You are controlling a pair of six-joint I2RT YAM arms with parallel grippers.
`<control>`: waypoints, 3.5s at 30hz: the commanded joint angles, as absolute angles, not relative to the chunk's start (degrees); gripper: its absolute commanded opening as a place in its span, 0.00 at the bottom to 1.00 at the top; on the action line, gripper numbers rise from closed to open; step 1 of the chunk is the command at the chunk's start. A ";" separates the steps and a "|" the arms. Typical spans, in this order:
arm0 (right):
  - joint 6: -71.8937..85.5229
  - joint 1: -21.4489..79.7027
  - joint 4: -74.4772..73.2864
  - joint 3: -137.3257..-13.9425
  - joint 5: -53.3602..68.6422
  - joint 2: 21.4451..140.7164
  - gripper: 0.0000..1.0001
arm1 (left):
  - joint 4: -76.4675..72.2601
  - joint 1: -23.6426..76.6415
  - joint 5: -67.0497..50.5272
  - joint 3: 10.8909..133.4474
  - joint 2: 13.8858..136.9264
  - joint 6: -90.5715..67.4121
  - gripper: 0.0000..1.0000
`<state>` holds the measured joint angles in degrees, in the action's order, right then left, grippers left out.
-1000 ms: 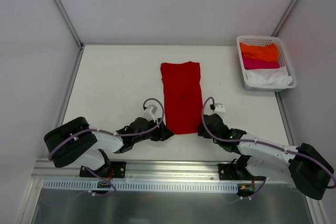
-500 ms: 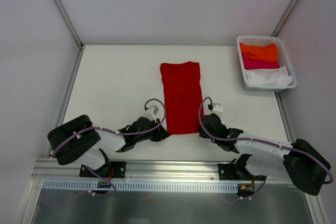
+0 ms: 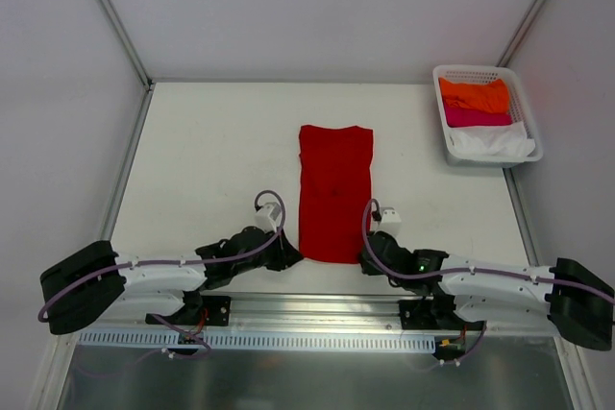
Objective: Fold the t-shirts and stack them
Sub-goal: Grab one side of the 2/3 rectangular tshirt with both arms, then fold the long partially folded tshirt into a neat square
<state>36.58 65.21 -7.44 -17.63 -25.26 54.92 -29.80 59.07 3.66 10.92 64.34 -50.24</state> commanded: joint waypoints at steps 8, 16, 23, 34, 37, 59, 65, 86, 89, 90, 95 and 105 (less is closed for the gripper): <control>45.09 75.58 -23.02 -24.42 -36.38 53.18 0.01 | -16.45 63.72 12.56 7.91 55.64 -54.93 0.00; 38.15 73.93 -25.40 -31.80 -42.36 54.57 0.01 | -9.67 63.46 19.68 18.43 58.35 -47.82 0.00; 30.86 69.26 -23.65 -37.17 -44.91 60.20 0.00 | -9.23 60.22 23.12 29.34 68.02 -40.53 0.00; 16.71 54.94 -6.69 -40.34 -36.74 72.76 0.01 | -9.32 50.54 23.56 39.89 78.48 -33.84 0.00; 14.07 52.39 -4.22 -43.06 -35.16 76.81 0.00 | -9.23 48.09 23.12 43.23 81.64 -32.17 0.00; 2.90 36.31 -2.02 -63.88 -28.13 93.85 0.01 | -5.72 37.97 15.91 76.36 106.77 -21.10 0.00; 1.67 32.62 -0.88 -69.78 -25.75 101.76 0.01 | -4.39 35.51 15.82 80.24 110.04 -20.92 0.00; -1.32 26.37 -2.90 -92.17 -21.01 118.91 0.01 | -3.69 31.03 15.03 94.83 122.08 -17.40 0.00; -1.41 25.75 -3.16 -96.39 -19.69 122.33 0.00 | -3.60 30.41 16.25 95.54 122.96 -18.10 0.00; -1.67 25.40 -3.25 -97.63 -18.56 123.21 0.01 | -3.60 30.24 16.87 95.71 123.13 -18.37 0.00; -2.46 24.79 -0.81 -102.31 -15.30 126.04 0.66 | -2.99 30.24 24.08 95.28 122.44 -19.68 0.99; -5.72 24.26 4.58 -95.63 -8.62 112.95 0.79 | -8.53 31.46 19.18 87.71 112.68 -20.13 0.99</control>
<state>-4.43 24.40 1.50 -96.44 -11.81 121.73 -5.28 30.48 21.26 87.68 119.07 -19.33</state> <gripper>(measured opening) 0.809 0.990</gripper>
